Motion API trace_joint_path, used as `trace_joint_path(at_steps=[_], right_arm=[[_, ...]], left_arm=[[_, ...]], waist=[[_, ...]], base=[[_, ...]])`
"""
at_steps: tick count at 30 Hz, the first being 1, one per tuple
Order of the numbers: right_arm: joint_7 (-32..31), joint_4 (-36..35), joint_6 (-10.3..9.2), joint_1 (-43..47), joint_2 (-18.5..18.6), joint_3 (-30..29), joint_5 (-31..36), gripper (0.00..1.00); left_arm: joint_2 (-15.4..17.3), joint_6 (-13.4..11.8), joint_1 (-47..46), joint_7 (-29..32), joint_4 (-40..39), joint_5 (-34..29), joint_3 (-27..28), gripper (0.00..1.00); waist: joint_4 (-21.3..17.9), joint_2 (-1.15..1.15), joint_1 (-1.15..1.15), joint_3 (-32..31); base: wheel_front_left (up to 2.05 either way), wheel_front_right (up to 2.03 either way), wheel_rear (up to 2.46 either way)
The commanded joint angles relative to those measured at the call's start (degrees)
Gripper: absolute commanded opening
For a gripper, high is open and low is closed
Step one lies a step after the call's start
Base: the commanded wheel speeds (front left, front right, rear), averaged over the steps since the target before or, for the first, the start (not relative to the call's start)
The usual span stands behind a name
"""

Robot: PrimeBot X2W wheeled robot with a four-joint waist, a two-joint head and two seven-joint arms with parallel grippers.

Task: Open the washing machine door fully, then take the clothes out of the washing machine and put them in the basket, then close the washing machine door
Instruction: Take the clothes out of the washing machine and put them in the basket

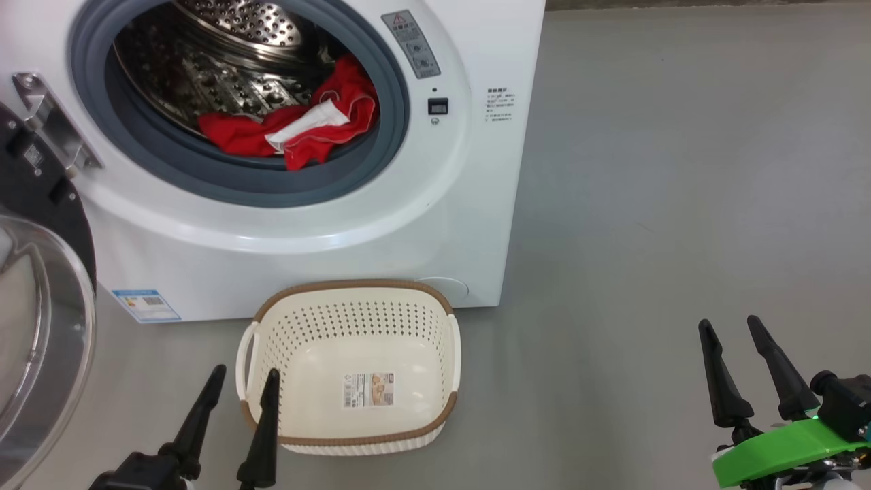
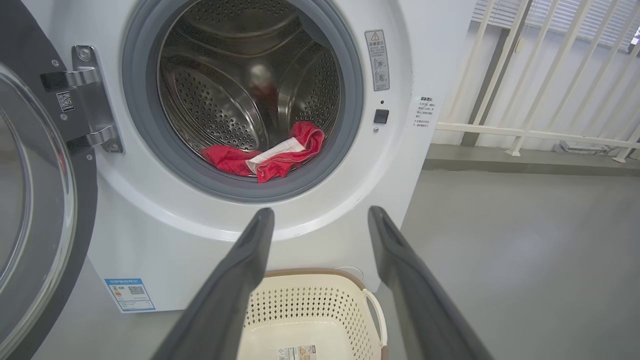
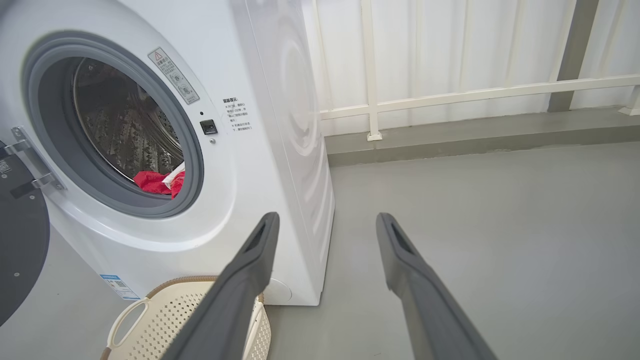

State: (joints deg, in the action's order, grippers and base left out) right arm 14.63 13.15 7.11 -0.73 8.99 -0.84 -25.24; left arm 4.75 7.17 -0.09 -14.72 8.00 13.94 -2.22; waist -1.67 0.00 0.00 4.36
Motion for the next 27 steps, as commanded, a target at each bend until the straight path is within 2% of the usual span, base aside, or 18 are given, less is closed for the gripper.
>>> trace_joint_path(at_steps=[1,13,27], right_arm=[[0.4,-1.5,0.37,-0.1,0.9,1.4,0.2,1.0],[0.4,-1.6,0.37,-0.2,0.8,1.5,0.1,1.0],[0.4,-1.7,0.37,-0.7,0.7,1.5,0.2,1.0]], left_arm=[[1.1,0.3,-1.8,-0.3,-1.8,0.3,1.5,1.0],[0.9,0.3,-2.2,-0.3,-1.0,-1.2,3.0,1.0],[0.1,0.3,-2.6,-0.3,-1.0,-1.5,3.5,1.0]], waist=[[0.0,0.0,0.0,0.0],[0.6,0.0,0.0,0.6],[0.9,0.0,0.0,1.4]], base=[[1.23,-1.23,0.0],[1.11,-1.11,0.0],[0.09,-0.09,0.0]])
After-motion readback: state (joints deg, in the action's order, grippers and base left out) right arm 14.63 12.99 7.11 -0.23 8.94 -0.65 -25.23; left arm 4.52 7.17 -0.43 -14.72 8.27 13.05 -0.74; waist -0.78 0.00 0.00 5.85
